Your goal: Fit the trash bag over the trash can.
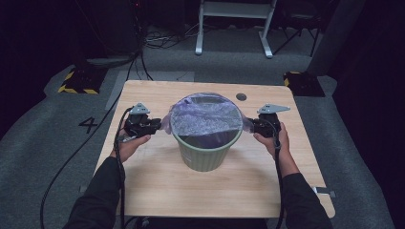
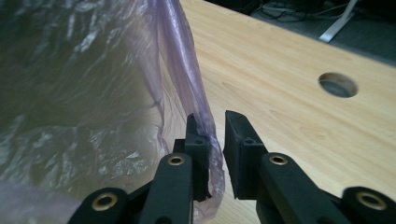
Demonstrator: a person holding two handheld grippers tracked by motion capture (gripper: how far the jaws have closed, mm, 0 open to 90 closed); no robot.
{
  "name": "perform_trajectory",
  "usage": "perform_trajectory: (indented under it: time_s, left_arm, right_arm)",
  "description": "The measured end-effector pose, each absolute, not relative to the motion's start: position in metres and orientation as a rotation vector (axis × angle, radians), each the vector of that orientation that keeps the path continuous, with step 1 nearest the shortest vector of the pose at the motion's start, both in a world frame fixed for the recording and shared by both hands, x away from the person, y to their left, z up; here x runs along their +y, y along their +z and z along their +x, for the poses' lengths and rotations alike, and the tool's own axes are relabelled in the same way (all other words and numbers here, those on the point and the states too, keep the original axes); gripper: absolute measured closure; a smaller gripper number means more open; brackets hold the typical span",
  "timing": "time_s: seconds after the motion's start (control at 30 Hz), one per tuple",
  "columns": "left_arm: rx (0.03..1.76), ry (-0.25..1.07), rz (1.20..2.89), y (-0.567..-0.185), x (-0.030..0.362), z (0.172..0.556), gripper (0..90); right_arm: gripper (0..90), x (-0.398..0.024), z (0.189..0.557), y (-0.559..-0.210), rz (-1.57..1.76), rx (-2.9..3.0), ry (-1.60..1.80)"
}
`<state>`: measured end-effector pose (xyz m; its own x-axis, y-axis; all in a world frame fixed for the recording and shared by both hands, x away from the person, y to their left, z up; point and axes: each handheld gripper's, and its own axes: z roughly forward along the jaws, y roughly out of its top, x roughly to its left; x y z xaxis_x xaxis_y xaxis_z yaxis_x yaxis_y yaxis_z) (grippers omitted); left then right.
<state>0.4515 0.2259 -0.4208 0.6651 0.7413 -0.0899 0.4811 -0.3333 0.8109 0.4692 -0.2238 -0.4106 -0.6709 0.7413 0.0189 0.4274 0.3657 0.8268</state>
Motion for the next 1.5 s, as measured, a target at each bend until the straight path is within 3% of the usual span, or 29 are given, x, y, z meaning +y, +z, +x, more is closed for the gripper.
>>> perform_trajectory:
  time_s: [0.3,0.43,0.57,0.83,1.07,1.23,1.33,1.43,1.5]
  left_arm:
    - [0.856,0.448,1.902,-0.401,0.246,0.416,38.9]
    - [0.786,0.475,1.909,-0.393,0.248,0.404,32.0]
    - [0.698,0.467,1.917,-0.381,0.241,0.396,25.5]
    - [0.613,0.459,1.963,-0.375,0.223,0.391,25.9]
    - [0.625,0.478,1.979,-0.376,0.219,0.403,48.1]
    - [0.617,0.505,2.0,-0.377,0.216,0.409,72.4]
    - [0.613,0.501,2.002,-0.379,0.214,0.412,82.4]
    - [0.604,0.51,2.002,-0.379,0.212,0.412,89.6]
    - [0.605,0.524,2.008,-0.378,0.212,0.411,89.8]
  right_arm:
    - [52.1,-0.238,0.454,-0.396,0.925,2.203,1.191]
    - [41.7,-0.24,0.448,-0.391,0.865,2.188,1.173]
    - [38.5,-0.243,0.444,-0.387,0.8,2.19,1.169]
    - [34.0,-0.25,0.434,-0.379,0.756,2.179,1.121]
    - [28.4,-0.259,0.429,-0.374,0.755,2.124,1.139]
    - [26.6,-0.26,0.42,-0.368,0.677,2.113,1.225]
    - [26.4,-0.259,0.415,-0.364,0.627,2.114,1.238]
    - [26.2,-0.259,0.41,-0.36,0.606,2.105,1.278]
    - [25.5,-0.26,0.406,-0.358,0.575,2.114,1.29]
